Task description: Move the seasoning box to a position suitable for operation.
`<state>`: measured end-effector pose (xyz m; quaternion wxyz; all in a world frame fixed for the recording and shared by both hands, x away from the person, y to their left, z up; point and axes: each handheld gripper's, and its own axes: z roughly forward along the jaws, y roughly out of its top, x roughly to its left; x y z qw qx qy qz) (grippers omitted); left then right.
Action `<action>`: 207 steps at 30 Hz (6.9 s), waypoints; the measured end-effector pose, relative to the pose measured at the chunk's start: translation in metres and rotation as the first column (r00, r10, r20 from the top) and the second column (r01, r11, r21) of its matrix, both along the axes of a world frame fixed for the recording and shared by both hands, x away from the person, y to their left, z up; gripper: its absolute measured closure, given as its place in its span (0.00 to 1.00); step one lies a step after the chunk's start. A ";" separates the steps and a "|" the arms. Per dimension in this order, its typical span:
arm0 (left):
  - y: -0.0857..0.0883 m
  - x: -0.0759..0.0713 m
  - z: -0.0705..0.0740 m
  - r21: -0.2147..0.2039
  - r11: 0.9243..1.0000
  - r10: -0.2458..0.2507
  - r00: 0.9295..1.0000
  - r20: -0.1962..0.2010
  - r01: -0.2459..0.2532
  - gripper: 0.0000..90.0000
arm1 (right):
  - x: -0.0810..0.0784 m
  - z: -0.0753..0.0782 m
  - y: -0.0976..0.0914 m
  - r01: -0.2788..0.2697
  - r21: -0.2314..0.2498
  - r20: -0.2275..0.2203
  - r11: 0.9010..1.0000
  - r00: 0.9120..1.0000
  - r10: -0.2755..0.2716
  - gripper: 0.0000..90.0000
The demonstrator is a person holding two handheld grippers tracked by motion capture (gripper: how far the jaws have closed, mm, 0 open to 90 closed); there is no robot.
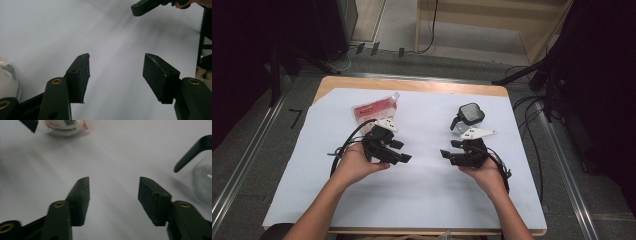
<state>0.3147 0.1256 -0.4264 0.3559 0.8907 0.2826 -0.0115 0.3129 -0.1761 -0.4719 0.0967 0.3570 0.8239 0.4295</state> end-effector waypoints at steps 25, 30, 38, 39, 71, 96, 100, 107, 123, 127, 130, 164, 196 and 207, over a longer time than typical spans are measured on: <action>-0.003 0.000 0.001 0.006 0.999 -0.047 0.999 0.019 0.047 0.42 | 0.000 0.006 -0.002 -0.023 0.007 -0.009 1.000 1.000 0.023 0.51; -0.002 0.000 0.004 0.000 0.999 -0.046 0.999 0.024 0.046 0.41 | 0.000 0.006 -0.003 -0.021 -0.004 -0.009 1.000 1.000 0.021 0.48; -0.001 0.000 0.005 -0.003 1.000 -0.030 0.999 0.039 0.030 0.41 | 0.005 0.005 -0.019 0.033 -0.001 -0.011 0.999 0.999 -0.033 0.48; -0.001 0.000 0.005 -0.003 1.000 -0.030 0.999 0.039 0.030 0.41 | 0.005 0.005 -0.020 0.040 0.003 -0.012 0.999 0.999 -0.040 0.48; 0.004 -0.010 0.027 -0.076 0.996 -0.033 0.998 0.061 0.038 0.37 | 0.043 0.003 -0.075 0.285 0.024 -0.005 0.958 0.959 -0.285 0.38; 0.010 -0.018 0.028 -0.065 0.998 -0.017 0.997 0.069 0.022 0.38 | 0.081 -0.021 -0.062 0.389 0.001 0.035 0.921 0.921 -0.388 0.15; 0.010 -0.019 0.028 -0.071 0.997 -0.012 0.998 0.065 0.017 0.38 | 0.087 -0.028 -0.058 0.388 -0.010 0.035 0.922 0.921 -0.388 0.15; 0.007 -0.022 0.027 -0.059 0.998 -0.027 0.997 0.073 0.031 0.38 | 0.097 -0.032 -0.052 0.402 0.003 0.064 0.916 0.914 -0.401 0.14; 0.006 -0.028 0.024 -0.066 0.997 -0.033 0.997 0.063 0.038 0.39 | 0.105 -0.041 -0.043 0.413 0.043 0.143 0.910 0.898 -0.415 0.16; 0.007 -0.027 0.024 -0.058 0.998 -0.034 0.998 0.059 0.037 0.39 | 0.106 -0.040 -0.043 0.413 0.040 0.142 0.910 0.899 -0.414 0.17; 0.008 -0.027 0.024 -0.063 0.997 -0.028 0.998 0.059 0.032 0.39 | 0.105 -0.040 -0.042 0.415 0.037 0.141 0.909 0.898 -0.416 0.17; 0.015 -0.012 0.019 -0.061 0.998 0.000 0.999 0.052 0.003 0.41 | 0.070 -0.010 -0.011 0.259 0.110 0.111 0.960 0.956 -0.270 0.17; 0.015 -0.014 0.016 -0.051 0.999 0.003 0.998 0.063 0.000 0.42 | -0.008 -0.003 0.036 0.055 0.087 0.105 0.995 0.992 -0.064 0.17; 0.018 -0.012 0.012 -0.067 0.998 0.019 0.998 0.059 -0.015 0.42 | -0.013 -0.022 0.060 -0.010 0.048 0.074 0.999 0.997 0.006 0.17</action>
